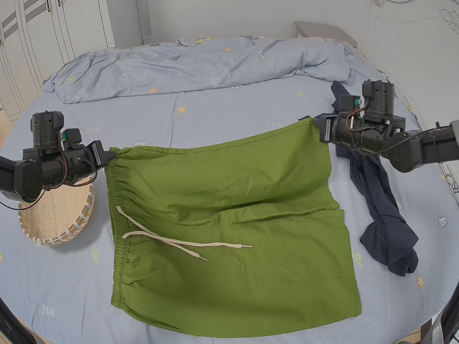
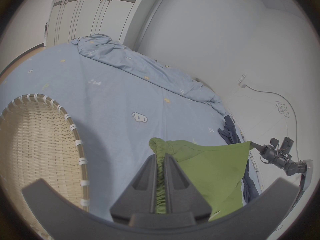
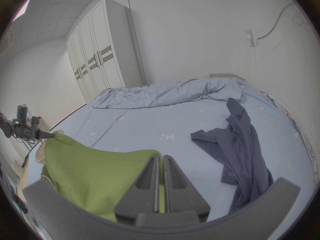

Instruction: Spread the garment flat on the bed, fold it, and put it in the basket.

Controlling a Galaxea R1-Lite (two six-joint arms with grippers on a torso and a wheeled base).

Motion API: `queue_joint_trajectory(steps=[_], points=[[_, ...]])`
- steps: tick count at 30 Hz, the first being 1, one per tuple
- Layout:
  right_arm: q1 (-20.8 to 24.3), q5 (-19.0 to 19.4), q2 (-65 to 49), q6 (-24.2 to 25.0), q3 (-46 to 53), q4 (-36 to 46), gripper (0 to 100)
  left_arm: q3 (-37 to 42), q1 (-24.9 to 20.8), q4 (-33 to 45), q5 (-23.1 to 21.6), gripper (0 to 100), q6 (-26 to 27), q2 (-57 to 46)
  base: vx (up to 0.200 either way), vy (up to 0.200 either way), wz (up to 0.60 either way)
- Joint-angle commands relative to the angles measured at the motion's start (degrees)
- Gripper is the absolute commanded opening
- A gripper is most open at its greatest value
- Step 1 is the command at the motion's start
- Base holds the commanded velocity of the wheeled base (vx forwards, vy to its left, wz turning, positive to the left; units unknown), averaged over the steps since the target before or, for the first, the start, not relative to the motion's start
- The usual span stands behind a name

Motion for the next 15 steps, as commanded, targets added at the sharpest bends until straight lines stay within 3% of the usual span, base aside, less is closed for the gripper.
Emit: queue_joint_trajectory(steps=[1,6,15], points=[[-1.84,-0.29,10.7,-1.31,-7.53,-0.71,0,-1.61,-0.32,-1.88,0.03,0,0.03,3.68,0.0,0.0,0.0],[-2.11,-0.29,13.25,-1.39,-11.92,-0.18,0,-2.4,0.55,-1.88,0.03,0,0.12,4.56,0.0,0.0,0.0],[-3.34,-0.38,18.09,-1.39,-20.19,0.87,0,-4.24,1.26,-1.88,1.09,0,5.66,9.3,0.0,0.0,0.0]])
